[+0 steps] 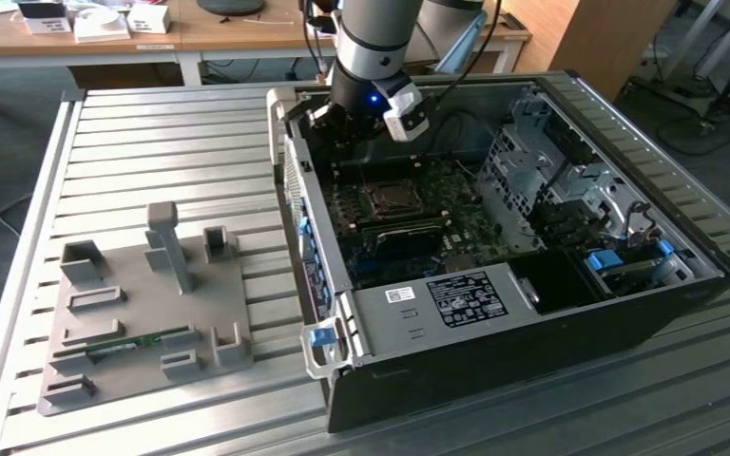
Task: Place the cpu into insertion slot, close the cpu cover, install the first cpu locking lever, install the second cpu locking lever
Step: 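Install the first cpu locking lever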
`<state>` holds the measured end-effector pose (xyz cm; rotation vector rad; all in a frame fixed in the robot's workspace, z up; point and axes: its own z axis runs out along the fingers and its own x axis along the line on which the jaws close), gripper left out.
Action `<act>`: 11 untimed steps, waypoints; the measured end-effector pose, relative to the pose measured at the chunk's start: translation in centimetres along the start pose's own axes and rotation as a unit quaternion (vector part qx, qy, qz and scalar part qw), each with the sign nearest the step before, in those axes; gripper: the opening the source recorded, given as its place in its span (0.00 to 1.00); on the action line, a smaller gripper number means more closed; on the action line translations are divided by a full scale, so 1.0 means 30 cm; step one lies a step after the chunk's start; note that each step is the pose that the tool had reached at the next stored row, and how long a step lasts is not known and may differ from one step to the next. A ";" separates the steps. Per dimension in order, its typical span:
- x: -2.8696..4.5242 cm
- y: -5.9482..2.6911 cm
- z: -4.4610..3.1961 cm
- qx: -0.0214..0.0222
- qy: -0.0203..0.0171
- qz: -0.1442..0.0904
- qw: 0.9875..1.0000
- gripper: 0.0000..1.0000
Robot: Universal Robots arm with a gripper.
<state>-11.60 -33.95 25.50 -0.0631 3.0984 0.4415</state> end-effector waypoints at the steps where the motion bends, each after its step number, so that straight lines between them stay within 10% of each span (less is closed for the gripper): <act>1: 0.000 0.000 0.000 0.000 0.000 0.000 1.000 0.11; 11: 0.000 0.002 0.012 0.000 0.000 0.000 1.000 0.11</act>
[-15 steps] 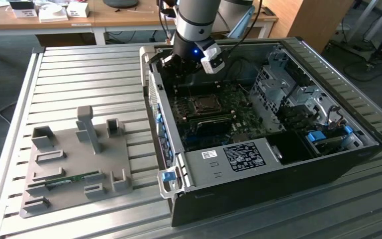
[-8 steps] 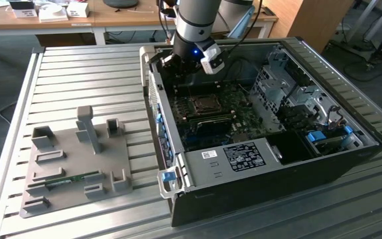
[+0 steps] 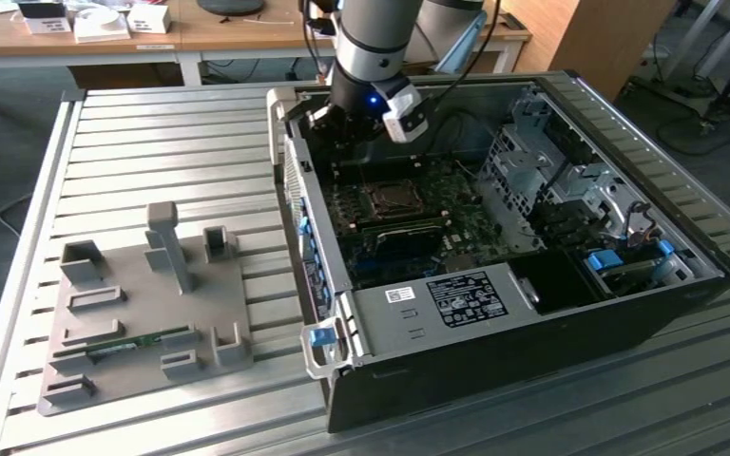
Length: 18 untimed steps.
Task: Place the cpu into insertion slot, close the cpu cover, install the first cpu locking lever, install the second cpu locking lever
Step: 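Install the first cpu locking lever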
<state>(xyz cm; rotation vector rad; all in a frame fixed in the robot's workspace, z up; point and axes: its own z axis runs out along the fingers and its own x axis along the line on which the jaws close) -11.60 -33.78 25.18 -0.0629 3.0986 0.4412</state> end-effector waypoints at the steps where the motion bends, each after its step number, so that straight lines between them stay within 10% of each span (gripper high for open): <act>1: 0.000 0.000 0.002 0.000 0.000 0.000 1.000 0.11; 18: -0.067 0.000 0.006 -0.004 0.000 0.000 1.000 0.11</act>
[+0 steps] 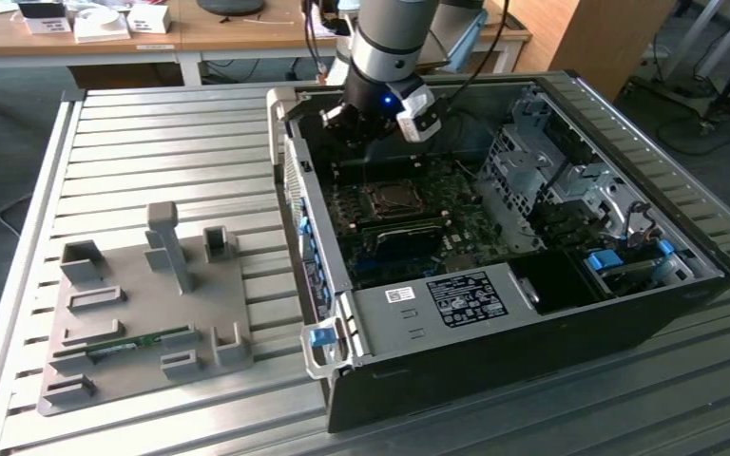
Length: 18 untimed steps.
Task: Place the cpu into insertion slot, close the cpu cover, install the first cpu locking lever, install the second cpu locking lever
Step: 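Install the first cpu locking lever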
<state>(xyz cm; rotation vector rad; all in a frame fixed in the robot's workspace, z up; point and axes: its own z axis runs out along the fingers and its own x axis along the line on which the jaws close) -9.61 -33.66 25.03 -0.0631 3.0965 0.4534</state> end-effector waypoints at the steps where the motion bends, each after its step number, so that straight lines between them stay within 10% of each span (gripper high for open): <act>1: -0.009 0.000 0.000 0.000 0.000 0.000 1.000 0.11; 8: -0.066 -0.003 0.001 0.000 0.000 0.000 1.000 0.11; 18: -0.076 -0.003 0.001 0.000 0.000 0.000 1.000 0.11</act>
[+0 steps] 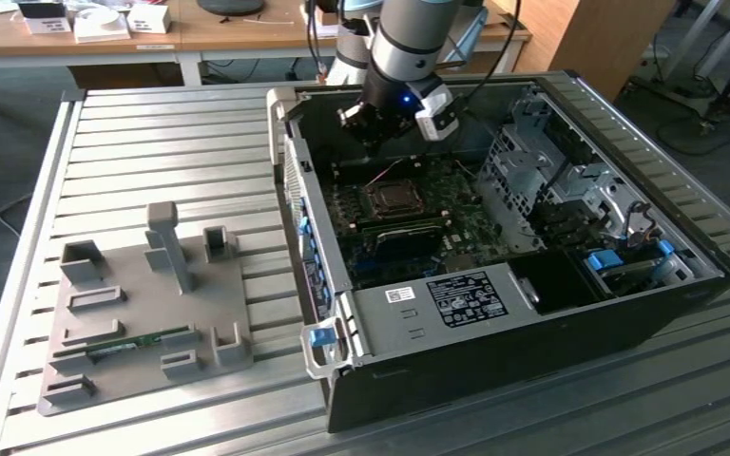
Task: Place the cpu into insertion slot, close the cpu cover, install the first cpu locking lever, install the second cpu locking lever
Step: 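Install the first cpu locking lever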
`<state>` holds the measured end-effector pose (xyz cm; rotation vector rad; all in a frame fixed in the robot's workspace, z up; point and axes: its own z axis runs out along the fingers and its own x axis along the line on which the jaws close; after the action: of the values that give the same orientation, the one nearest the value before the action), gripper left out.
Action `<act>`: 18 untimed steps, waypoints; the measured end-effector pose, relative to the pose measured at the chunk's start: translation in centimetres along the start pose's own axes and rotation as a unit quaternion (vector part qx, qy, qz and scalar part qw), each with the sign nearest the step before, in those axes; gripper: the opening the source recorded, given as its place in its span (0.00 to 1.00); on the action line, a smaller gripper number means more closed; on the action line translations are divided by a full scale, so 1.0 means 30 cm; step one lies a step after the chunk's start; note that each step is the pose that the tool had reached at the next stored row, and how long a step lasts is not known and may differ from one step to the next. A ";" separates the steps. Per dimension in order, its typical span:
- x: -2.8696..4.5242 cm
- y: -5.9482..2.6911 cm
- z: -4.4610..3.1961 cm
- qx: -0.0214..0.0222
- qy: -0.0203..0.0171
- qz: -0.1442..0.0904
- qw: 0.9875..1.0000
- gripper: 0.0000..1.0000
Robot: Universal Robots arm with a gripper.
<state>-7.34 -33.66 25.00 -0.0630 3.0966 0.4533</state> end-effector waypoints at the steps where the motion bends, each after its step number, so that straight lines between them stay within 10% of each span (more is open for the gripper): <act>1: -0.002 0.000 0.000 0.000 0.000 0.000 1.000 0.11; 18: -0.021 -0.001 0.000 0.000 0.000 0.000 1.000 0.11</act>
<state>-6.70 -33.66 24.99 -0.0629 3.0965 0.4535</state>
